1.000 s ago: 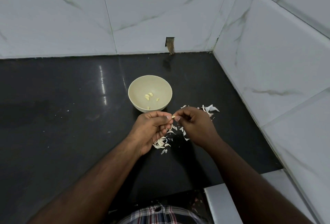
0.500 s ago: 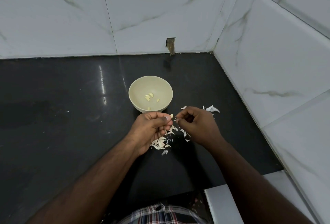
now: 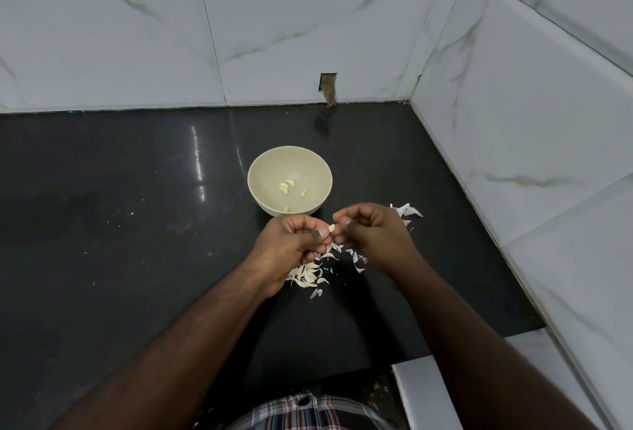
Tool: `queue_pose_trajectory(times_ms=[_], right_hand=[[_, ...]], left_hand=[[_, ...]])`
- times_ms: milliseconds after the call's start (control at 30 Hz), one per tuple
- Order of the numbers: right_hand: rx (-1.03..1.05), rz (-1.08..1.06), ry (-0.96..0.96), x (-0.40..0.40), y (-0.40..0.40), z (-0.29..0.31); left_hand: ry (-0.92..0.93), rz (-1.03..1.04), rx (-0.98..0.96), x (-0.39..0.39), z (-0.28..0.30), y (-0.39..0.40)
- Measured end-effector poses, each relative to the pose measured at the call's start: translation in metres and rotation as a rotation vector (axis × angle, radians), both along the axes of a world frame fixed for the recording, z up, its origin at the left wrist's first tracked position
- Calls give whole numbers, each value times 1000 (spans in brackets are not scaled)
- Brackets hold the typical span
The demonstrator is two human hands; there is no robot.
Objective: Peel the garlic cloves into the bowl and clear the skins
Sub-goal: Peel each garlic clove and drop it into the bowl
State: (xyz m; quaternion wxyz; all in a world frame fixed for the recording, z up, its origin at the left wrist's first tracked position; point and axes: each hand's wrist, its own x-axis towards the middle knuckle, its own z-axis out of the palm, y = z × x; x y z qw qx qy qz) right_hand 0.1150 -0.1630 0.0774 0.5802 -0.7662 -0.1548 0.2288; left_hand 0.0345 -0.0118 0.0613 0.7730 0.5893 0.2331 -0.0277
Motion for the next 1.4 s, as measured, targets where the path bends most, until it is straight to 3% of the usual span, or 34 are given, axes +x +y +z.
queue_pose_trajectory(times_ms=[133,333,533,667,800,1000,1100,1267,1400], right_hand=[[-96,64,-138,1,-2,-1],[-148,-5,-169,4,-4,-2],[-191,73,-214,1,1,0],[-108,70,-137,1,4,0],[-230,182,-187,1,8,2],[-201,102,-153,5,16,3],[-203,44,-225,12,25,7],[-323,36,-477,22,48,11],[-342,28,-517,22,58,15]], left_hand=[[-1,-6,47,-1,-3,2],[4,8,77,-1,-4,6],[4,-25,167,-1,-7,9],[-9,-18,191,-4,-6,11],[-19,2,185,-5,-4,14],[16,86,200,-12,-5,23],[53,71,324,-15,-10,32],[135,-115,802,-22,-20,44],[137,-211,958,-25,-22,39]])
